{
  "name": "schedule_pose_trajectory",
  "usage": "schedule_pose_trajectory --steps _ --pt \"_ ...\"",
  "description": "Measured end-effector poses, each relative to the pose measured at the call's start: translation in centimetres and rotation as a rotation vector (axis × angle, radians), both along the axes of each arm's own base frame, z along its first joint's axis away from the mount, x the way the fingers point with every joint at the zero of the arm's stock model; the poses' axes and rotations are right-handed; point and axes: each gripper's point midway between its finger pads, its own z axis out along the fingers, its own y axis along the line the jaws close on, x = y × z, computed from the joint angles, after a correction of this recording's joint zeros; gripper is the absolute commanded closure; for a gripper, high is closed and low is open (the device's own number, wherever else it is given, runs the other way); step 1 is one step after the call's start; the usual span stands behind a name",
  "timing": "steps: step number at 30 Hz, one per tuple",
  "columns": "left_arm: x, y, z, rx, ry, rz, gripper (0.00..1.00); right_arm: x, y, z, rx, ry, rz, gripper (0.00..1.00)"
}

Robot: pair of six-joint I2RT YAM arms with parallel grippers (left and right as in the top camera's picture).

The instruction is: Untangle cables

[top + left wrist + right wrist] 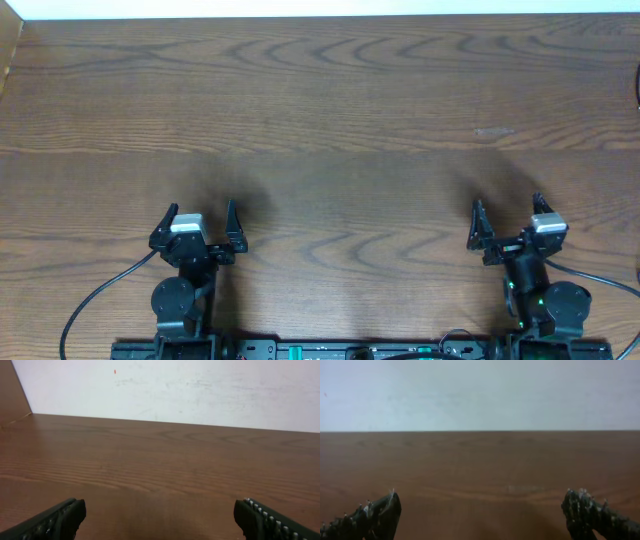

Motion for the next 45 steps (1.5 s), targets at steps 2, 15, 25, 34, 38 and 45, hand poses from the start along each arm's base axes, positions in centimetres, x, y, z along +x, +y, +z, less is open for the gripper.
schedule_pose_trajectory --steps 2,15,25,34,38,45 --pt "0.0 0.0 0.0 -0.002 0.0 0.0 0.0 0.0 0.0 -0.4 -0.005 0.011 0.001 0.01" --pt "0.0 0.0 0.0 -0.003 0.0 0.0 0.01 0.1 -1.4 -1.0 -0.013 0.036 -0.084 0.01" --pt "0.0 0.0 0.0 -0.003 0.0 0.0 0.0 0.1 -1.9 -1.1 -0.019 0.042 -0.119 0.01" --pt "0.0 0.0 0.0 -0.002 0.0 0.0 0.01 0.1 -2.0 -1.1 -0.019 0.042 -0.123 0.01" --pt "0.0 0.0 0.0 -0.003 0.0 0.0 0.0 0.1 -2.0 -1.1 -0.019 0.041 -0.123 0.01" --pt "0.0 0.0 0.0 -0.003 0.0 0.0 0.0 0.1 -2.0 -1.1 -0.019 0.041 -0.122 0.01"
